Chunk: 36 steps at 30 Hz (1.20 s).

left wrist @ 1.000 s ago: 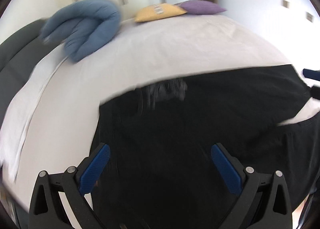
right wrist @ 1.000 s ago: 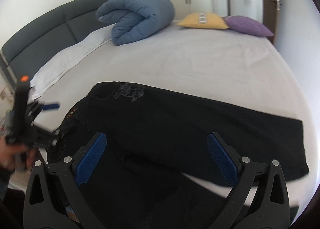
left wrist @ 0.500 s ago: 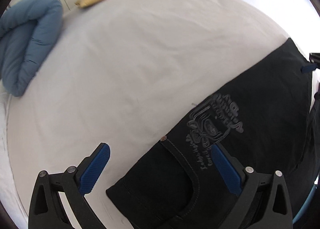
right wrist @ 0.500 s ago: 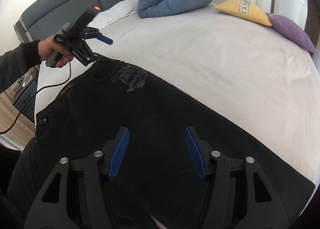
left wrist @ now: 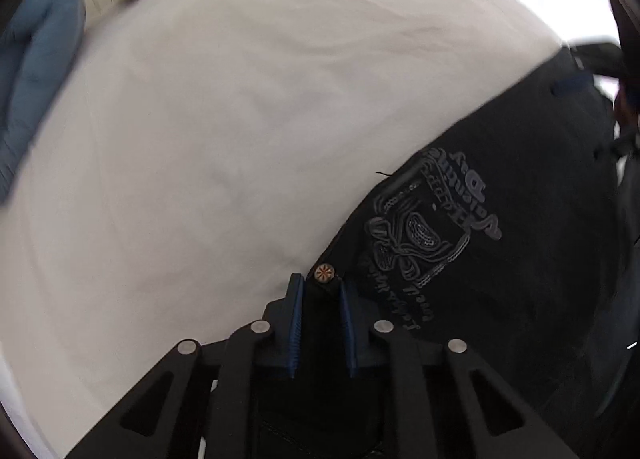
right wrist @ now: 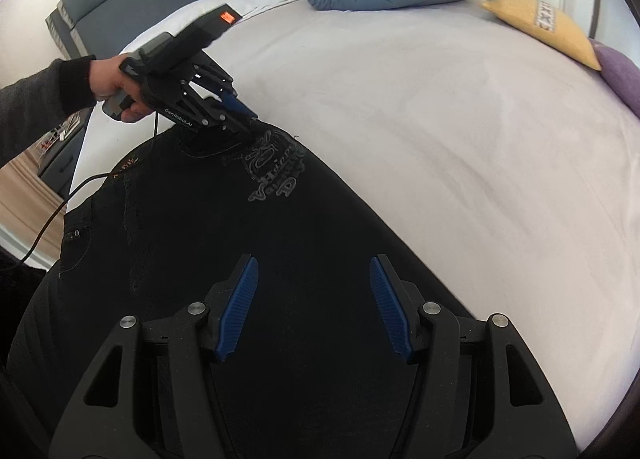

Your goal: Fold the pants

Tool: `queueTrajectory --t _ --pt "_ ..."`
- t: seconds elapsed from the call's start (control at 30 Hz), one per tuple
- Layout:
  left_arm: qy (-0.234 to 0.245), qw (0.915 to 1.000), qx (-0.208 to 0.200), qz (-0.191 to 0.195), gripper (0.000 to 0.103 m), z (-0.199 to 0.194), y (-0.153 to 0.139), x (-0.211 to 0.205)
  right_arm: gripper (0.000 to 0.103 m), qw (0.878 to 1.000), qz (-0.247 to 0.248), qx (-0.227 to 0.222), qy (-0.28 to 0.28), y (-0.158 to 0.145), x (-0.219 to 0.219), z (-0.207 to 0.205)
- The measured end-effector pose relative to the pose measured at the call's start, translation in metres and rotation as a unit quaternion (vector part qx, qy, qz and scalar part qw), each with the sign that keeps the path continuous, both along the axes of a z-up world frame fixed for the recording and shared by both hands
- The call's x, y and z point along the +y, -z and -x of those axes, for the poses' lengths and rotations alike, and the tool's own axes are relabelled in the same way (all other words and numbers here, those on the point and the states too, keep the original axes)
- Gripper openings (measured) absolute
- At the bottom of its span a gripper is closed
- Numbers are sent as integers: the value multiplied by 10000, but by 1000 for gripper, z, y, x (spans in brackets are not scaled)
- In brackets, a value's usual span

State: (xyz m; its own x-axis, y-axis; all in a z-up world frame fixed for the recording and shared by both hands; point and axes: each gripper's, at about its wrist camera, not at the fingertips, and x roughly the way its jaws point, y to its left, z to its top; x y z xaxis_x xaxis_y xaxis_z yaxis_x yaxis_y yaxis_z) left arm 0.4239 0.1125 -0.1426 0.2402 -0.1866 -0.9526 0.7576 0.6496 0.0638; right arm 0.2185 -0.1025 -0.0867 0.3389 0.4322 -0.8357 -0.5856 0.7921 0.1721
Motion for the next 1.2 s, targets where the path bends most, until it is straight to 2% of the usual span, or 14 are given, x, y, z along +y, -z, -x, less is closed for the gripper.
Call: queueTrajectory --t 0.1,0.27,0.37,0.5,0.53,0.57,0.63,0.67,0.87,0.97,1.07,1.1,1.13,1.2 --pt "105 9989 -443 -68 12 16 -4 -3 57 9998 91 53 -184 3 11 -23" --pt "81 9943 -1015 304 11 47 -26 8 57 9986 332 84 -402 9 26 -50" --pt "94 9910 -1246 476 11 60 -49 25 57 9977 473 171 -447 14 30 -64" --pt "107 9884 -1394 596 11 54 -53 28 57 9971 530 356 -419 23 27 -77" --pt "114 9887 -1376 591 10 54 -51 29 52 9970 537 374 -420 24 27 -79" --pt "106 9891 -1352 583 8 54 -50 29 31 9969 521 398 -434 25 27 -79" --pt "73 9894 -1338 567 8 59 -51 30 20 9969 477 461 -426 23 27 -79" --pt "54 9894 -1332 584 8 59 -50 31 11 9971 474 408 -433 21 28 -78" --pt "-37 9879 -1383 694 7 78 -63 37 5 9972 543 -72 -511 -6 31 -46" --pt "4 9886 -1354 654 6 90 -64 39 3 9918 924 -516 -710 -19 41 -22" --pt "28 9902 -1265 586 6 114 -58 47 2 9758 1597 -952 -1149 -19 62 5" --pt "28 9904 -1244 600 6 124 -56 50 2 9643 1949 -1162 -1367 -15 73 14" --pt "30 9907 -1193 648 6 137 -55 53 2 9479 2348 -1407 -1628 -13 78 36" --pt "71 9912 -1142 670 6 158 -52 56 2 8936 3281 -1959 -2353 12 103 75"
